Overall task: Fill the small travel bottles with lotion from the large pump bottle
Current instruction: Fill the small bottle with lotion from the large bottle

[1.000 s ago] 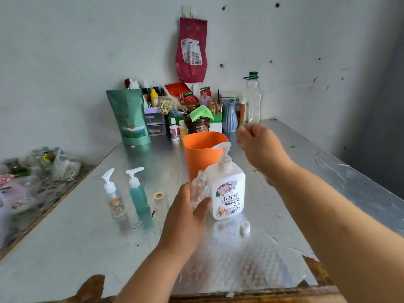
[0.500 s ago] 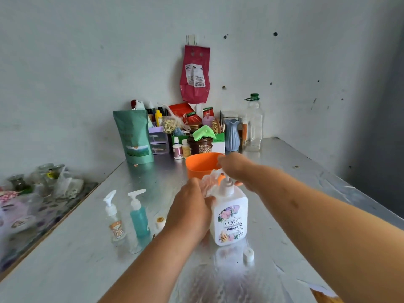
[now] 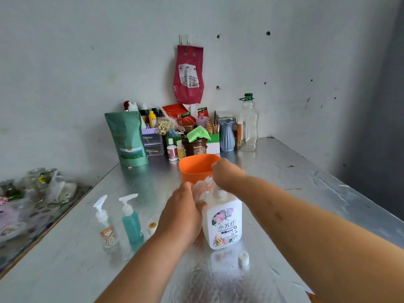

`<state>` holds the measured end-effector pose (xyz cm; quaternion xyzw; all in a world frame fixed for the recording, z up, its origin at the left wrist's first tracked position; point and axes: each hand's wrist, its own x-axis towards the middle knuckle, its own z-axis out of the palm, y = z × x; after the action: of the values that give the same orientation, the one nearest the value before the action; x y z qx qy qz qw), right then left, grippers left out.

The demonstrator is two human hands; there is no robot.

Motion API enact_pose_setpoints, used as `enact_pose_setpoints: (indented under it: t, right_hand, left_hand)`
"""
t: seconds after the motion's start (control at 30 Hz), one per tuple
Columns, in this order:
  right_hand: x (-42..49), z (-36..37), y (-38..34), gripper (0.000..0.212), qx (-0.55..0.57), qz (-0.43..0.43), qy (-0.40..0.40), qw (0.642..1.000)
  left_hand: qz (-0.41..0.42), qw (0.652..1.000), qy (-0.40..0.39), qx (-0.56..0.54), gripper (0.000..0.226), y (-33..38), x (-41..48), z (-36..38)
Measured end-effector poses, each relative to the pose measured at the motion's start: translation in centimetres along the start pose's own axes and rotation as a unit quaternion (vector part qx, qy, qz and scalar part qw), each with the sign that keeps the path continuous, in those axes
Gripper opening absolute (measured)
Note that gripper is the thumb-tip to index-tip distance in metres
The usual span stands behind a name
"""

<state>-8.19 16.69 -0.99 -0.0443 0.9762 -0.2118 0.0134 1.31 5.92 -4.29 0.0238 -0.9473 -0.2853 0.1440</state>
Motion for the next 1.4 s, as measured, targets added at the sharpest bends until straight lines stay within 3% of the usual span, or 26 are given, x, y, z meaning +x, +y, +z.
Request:
enact_pose_setpoints:
  t: [0.37, 0.9, 1.23, 1.3, 1.4]
  right_hand:
    - [-0.4, -1.4, -0.1, 0.029, -0.045, -0.003, 0.009, 0.999]
    - [-0.9, -0.6, 0.0, 0.050, -0.022, 0.030, 0.019, 0.999]
    - [-1.1, -1.1, -0.3, 0.017, 0.015, 0.022, 0.038, 0.999]
    - [-0.5, -0.7, -0.1, 0.025, 0.008, 0.036, 0.032, 0.999]
    - [1.1, 0.1, 0.1, 0.060, 0.102, 0.067, 0.018, 0.992]
  left_hand:
    - [0.002, 1.000, -0.006, -0.011, 0.030, 0.6, -0.4, -0.6]
    - [0.002, 1.000, -0.019, -0.014, 0.033, -0.1, -0.1, -0.2]
    - [-0.003, 1.000, -0.022, -0.007, 0.031, 0.6, -0.9, -1.4]
    - [-0.004, 1.000, -0.024, -0.001, 0.030, 0.7, -0.8, -1.4]
    - [-0.004, 1.000, -0.026, 0.001, 0.025, 0.8, -0.6, -1.4]
